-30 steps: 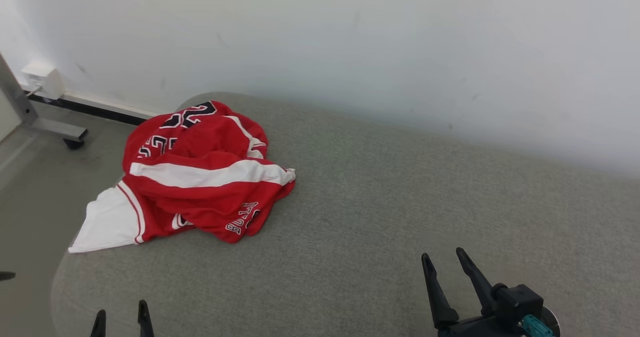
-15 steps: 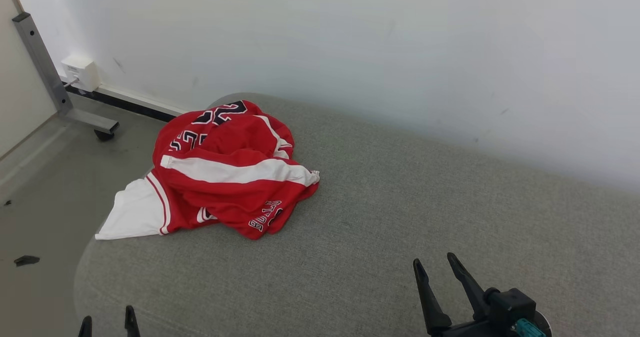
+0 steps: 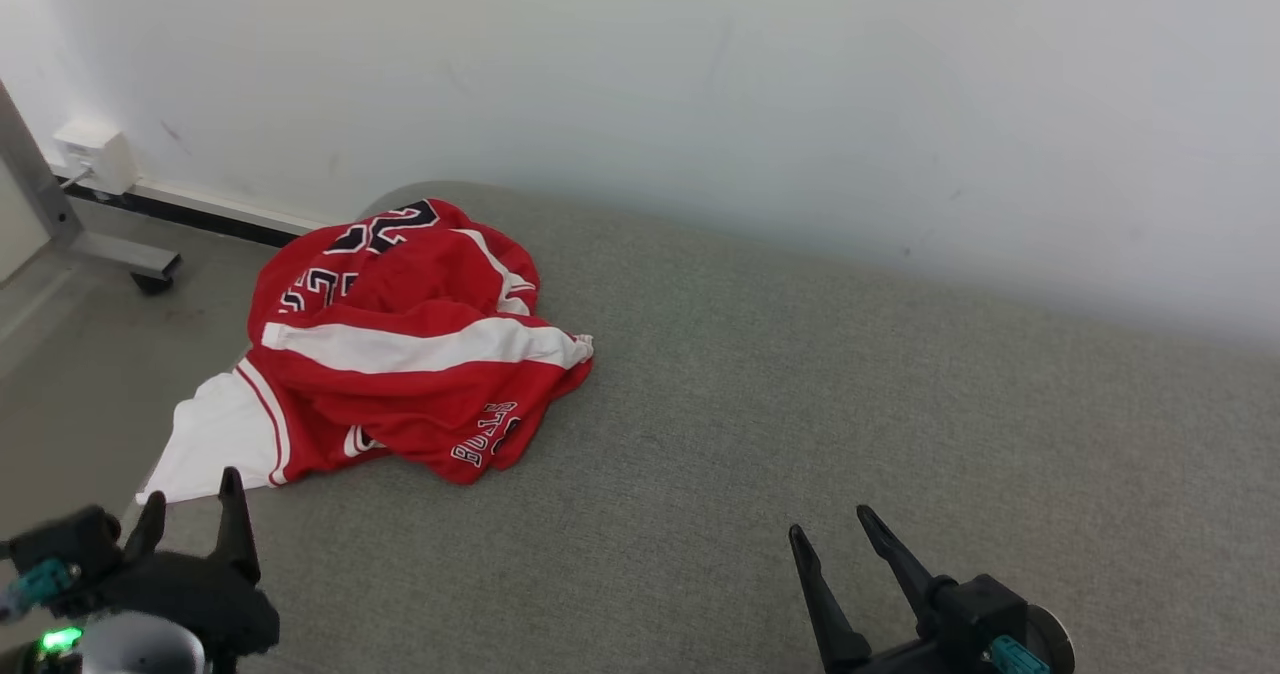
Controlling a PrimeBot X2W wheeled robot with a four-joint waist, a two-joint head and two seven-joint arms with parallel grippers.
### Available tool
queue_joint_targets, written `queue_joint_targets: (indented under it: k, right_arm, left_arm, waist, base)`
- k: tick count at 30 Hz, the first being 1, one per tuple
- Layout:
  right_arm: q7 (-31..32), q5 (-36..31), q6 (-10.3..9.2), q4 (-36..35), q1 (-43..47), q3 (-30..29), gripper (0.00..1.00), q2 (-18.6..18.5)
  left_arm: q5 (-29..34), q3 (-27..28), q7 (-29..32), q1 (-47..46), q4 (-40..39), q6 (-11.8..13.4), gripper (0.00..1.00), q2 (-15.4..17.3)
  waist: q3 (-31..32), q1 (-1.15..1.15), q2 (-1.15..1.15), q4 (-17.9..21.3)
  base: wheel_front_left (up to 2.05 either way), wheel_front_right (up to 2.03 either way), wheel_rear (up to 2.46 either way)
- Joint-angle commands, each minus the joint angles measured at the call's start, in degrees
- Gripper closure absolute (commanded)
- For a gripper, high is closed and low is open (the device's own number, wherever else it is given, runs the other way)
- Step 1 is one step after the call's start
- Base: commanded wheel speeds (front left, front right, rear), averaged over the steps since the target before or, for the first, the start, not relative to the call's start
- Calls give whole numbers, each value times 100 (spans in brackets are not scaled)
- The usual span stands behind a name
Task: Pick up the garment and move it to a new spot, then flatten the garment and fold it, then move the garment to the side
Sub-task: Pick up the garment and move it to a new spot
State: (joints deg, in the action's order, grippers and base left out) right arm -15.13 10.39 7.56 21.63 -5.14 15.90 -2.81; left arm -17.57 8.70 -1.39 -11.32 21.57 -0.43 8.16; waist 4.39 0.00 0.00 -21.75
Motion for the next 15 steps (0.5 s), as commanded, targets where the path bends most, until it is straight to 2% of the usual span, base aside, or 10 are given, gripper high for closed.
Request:
queue_joint_targets:
  k: [1,8,15]
  right_arm:
    - [-5,-71,-14,-2,-131,32,0,-16]
    - [107,-404,-14,-82,-501,255,0,-15]
    - [333,-733,-14,-289,-733,471,0,-15]
  left_arm:
    - [-113,27,122,-209,146,-37,0,-6]
    - [-911,404,816,-1514,1224,-184,0,126]
    - [-1327,618,1410,-2406,2053,-130,0,300]
  waist:
    - [-286,0,0,294]
    - [-933,0,0,893]
    - [-1526,0,0,1389]
  base:
    - [0,0,0]
    - [0,0,0]
    - [0,0,0]
